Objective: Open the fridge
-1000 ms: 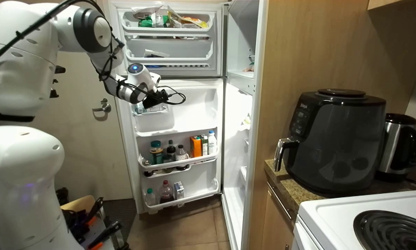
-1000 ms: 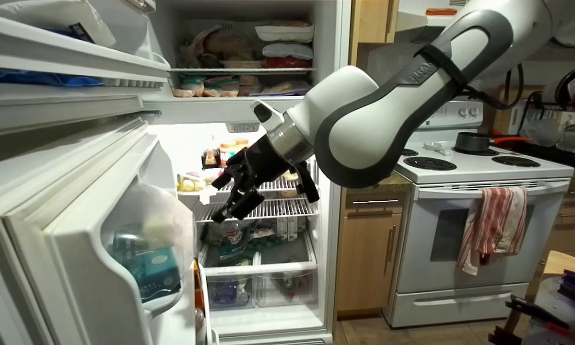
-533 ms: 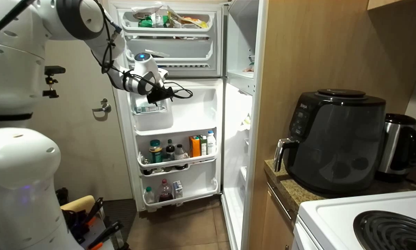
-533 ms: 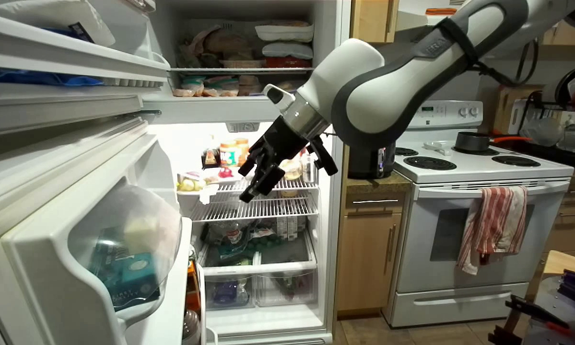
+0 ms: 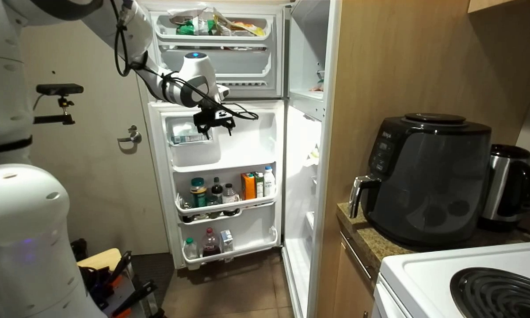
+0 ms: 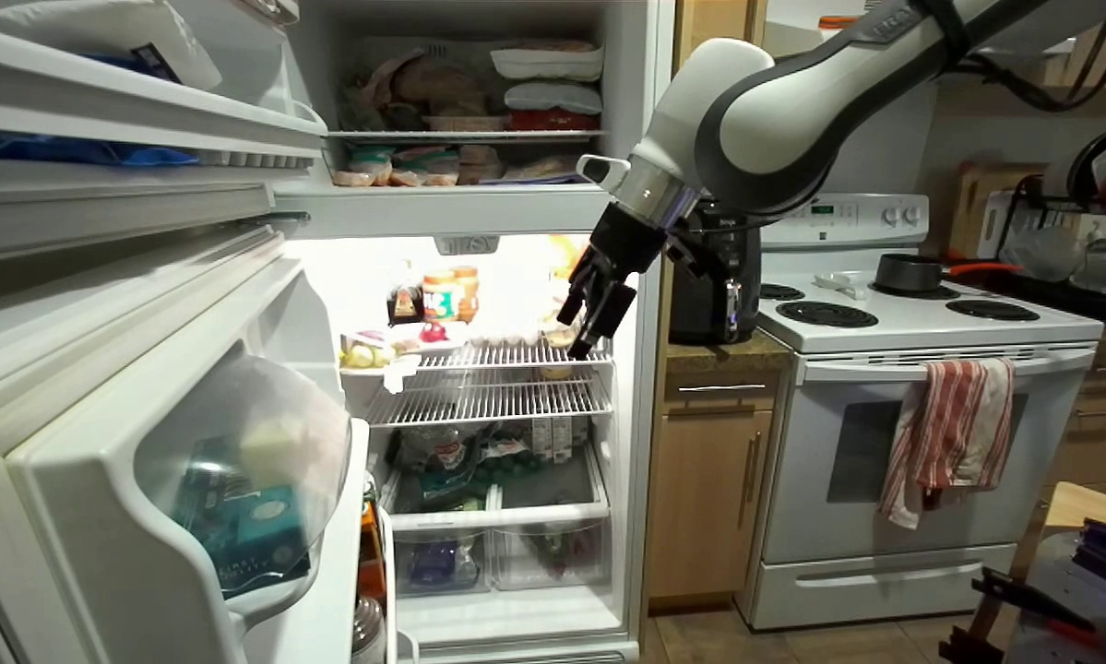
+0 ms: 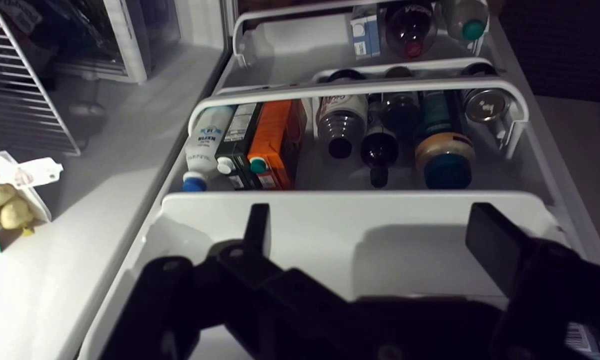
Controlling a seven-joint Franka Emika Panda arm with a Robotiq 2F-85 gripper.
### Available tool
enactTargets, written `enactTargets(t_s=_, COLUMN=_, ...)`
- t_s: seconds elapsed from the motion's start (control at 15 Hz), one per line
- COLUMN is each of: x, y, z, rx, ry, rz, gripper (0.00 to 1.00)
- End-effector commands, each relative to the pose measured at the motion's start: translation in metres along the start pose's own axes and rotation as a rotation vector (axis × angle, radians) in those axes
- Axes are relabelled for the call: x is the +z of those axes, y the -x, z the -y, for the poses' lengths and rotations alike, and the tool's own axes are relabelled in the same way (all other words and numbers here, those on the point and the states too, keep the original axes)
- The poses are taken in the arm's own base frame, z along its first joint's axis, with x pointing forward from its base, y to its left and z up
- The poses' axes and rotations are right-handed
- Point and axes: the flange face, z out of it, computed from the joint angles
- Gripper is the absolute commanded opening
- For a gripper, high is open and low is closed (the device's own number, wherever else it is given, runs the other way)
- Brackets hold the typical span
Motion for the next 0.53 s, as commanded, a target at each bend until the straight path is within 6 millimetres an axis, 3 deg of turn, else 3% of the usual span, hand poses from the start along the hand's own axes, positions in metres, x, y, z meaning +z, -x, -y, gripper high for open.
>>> enactTargets(t_s=0.0, x=-0.023, y=0.030, z=0.004, rx=0.059, ry=-0.015, rz=0.058, gripper=1.00)
enactTargets(t_s=0.47, x=-0.048, y=0.073, z=-0.005, rx=0.149, ry=-0.016, rz=0.158, gripper=1.00)
